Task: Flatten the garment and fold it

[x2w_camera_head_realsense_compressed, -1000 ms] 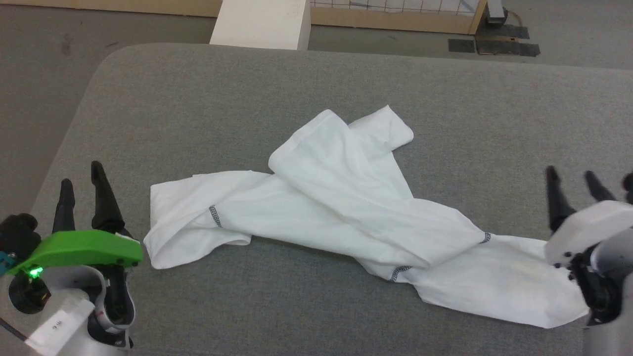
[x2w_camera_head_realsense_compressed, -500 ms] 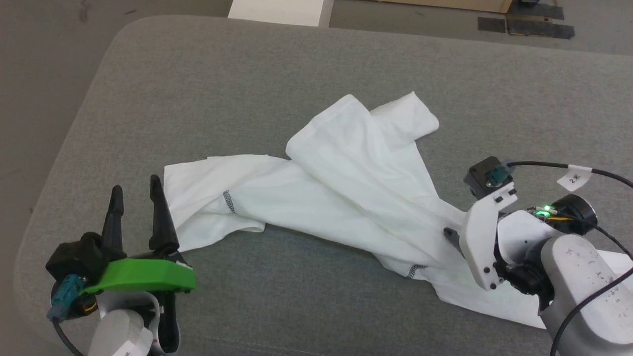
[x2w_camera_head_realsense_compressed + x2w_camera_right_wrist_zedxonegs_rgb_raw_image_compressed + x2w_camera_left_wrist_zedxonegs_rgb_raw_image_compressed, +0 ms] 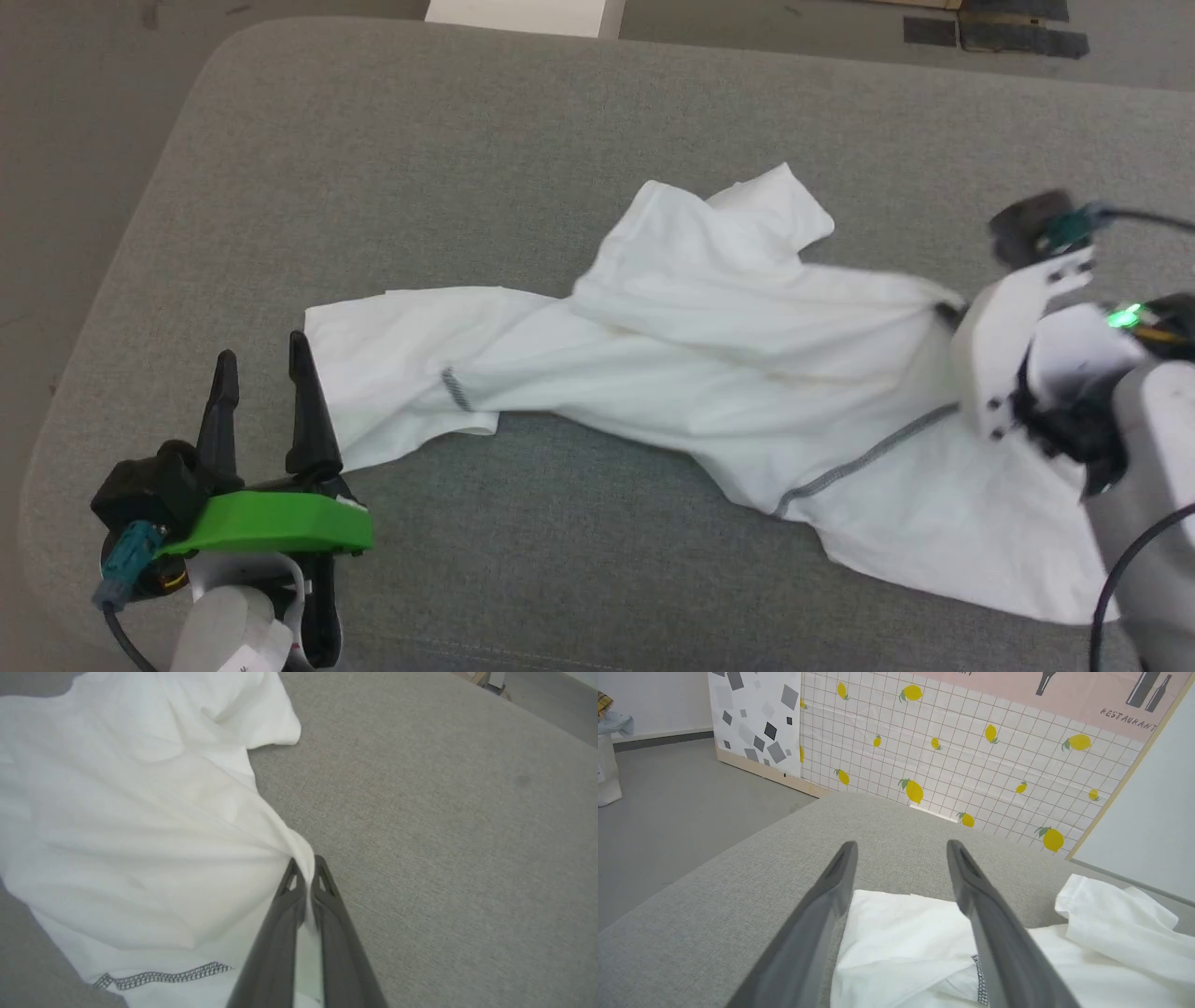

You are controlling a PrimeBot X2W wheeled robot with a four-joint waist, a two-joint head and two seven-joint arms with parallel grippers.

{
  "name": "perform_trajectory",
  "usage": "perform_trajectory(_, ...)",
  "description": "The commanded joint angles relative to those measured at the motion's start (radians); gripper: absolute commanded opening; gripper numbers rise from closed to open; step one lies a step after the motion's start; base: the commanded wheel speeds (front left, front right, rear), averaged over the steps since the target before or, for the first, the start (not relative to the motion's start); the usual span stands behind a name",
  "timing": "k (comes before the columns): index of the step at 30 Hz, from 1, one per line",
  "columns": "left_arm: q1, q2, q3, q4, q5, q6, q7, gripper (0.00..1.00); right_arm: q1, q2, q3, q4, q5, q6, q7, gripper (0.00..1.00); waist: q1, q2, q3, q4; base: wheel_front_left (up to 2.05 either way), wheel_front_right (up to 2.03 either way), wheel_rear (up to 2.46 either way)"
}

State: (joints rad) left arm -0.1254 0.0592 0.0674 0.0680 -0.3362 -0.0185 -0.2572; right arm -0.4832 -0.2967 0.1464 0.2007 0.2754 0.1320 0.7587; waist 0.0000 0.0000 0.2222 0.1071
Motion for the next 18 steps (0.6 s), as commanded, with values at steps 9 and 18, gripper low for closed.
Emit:
perform_trajectory(9, -0.079, -0.008, -0.036, 0.012, -0.004, -0.029, -0.004, 1.0, -0.22, 0.052, -0.37, 0.161, -0.262, -0.001, -0.071, 0.0, 0.0, 0.0, 0.11, 0.041, 0.0, 0.0, 0.0)
perform_trajectory(18, -0.112, -0.009, -0.074, 0.03, -0.035, -0.018, -0.005, 1.0, -0.323, 0.136, -0.585, 0.224, -0.499, -0.001, -0.248, 1.0, 0.0, 0.0, 0.161, 0.08, 0.0, 0.0, 0.0)
